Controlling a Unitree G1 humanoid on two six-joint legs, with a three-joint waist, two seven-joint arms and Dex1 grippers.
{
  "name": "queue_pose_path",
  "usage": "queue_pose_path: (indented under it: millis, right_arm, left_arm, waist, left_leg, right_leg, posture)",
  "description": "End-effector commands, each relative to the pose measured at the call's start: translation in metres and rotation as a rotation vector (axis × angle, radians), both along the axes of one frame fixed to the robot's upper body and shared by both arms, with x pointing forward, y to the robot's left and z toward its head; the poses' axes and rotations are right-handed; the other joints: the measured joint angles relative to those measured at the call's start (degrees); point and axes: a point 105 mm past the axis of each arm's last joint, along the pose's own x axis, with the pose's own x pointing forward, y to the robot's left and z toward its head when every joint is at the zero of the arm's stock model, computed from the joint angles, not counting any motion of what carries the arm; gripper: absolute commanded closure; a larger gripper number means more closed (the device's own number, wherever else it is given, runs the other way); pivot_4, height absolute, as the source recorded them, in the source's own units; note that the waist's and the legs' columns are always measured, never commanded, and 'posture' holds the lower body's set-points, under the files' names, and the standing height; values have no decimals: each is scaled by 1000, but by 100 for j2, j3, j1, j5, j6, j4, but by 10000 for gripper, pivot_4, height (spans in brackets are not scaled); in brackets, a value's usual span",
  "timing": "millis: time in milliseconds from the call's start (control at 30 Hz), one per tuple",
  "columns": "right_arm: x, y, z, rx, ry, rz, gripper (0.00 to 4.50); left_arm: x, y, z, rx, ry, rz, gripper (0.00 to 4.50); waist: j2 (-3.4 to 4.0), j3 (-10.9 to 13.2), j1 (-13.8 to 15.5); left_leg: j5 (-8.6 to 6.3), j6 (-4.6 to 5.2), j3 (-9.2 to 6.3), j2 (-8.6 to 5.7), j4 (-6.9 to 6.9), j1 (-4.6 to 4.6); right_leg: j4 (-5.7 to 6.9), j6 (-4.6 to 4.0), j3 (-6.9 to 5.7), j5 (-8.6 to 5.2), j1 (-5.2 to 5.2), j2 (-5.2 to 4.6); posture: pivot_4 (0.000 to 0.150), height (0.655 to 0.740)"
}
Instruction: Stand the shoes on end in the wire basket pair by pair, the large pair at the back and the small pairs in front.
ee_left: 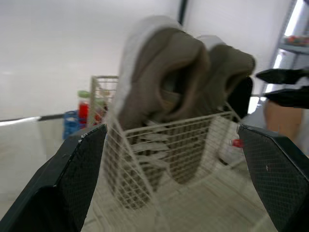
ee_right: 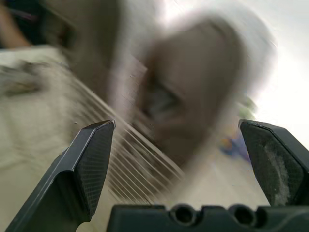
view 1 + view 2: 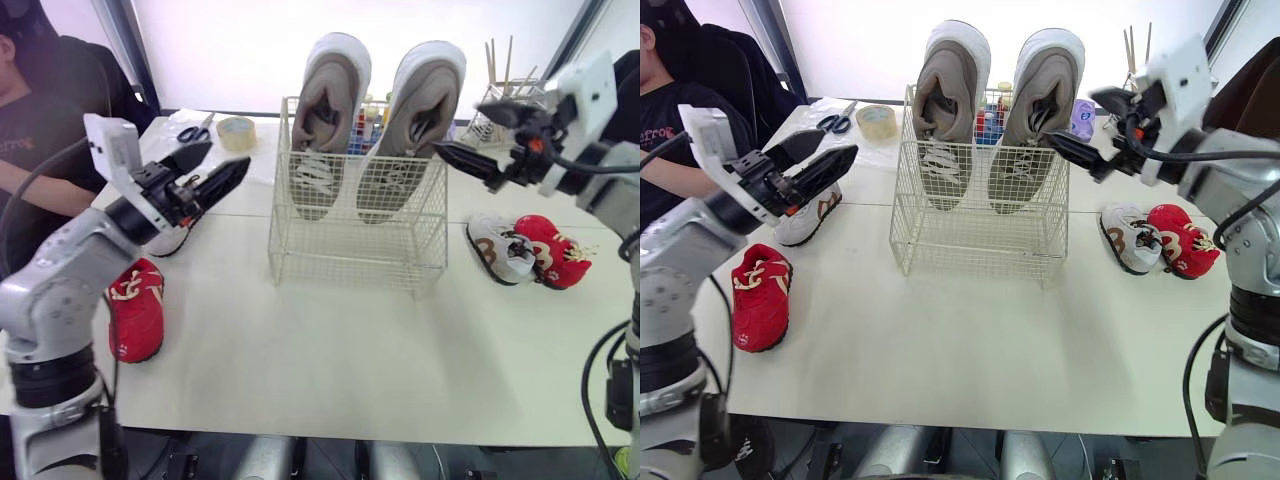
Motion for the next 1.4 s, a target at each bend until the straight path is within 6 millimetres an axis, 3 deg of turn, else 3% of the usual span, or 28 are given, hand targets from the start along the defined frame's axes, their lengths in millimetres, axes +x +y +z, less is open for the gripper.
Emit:
queue_pose_path:
  millis: [33, 233, 500, 1133, 1300, 1400]
  right_arm:
    - [-4, -28, -13, 11, 18, -167, 0]
    - [-9, -50, -70, 79, 166, -286, 0]
    - [-21, -69, -115, 115, 254, -388, 0]
    - [-9, -88, -157, 129, 305, -490, 0]
    - [-1, -84, -160, 153, 303, -479, 0]
    - [2, -82, -159, 157, 293, -469, 8492]
  left_arm:
    - [-16, -11, 3, 40, -11, -112, 229]
    - [-23, -21, -3, 60, 10, -193, 229]
    - [-25, -26, -5, 80, 14, -224, 229]
    - [-29, -33, -9, 146, 9, -238, 229]
    - [-29, -33, -8, 156, 1, -227, 229]
    - [-28, -32, -6, 154, -4, -223, 0]
  waist:
    - [1, 1, -7]
    - [7, 3, -11]
    - [9, 5, -6]
    - [14, 7, -12]
    - [14, 8, -14]
    - [15, 8, -21]
  left_leg:
    - [1, 0, 1, 1, -2, 0]
    - [9, 7, 6, 4, -9, 0]
    - [10, 8, 8, 4, -10, 0]
    - [9, 5, 9, 4, -11, 1]
    - [9, 5, 9, 5, -11, 1]
    - [9, 6, 9, 5, -12, 1]
  right_leg:
    - [1, 0, 1, 0, 8, 0]
    - [3, -1, 6, -1, 12, 3]
    - [2, -2, 9, -1, 12, 3]
    - [-1, -3, 9, -2, 13, 3]
    - [-1, -3, 9, -2, 13, 3]
    - [-1, -3, 9, -2, 13, 4]
  posture:
    - [1500, 7400]
    - [1500, 7400]
    - [1500, 7400]
    - [1500, 7400]
    - [1500, 7400]
    - [1500, 7400]
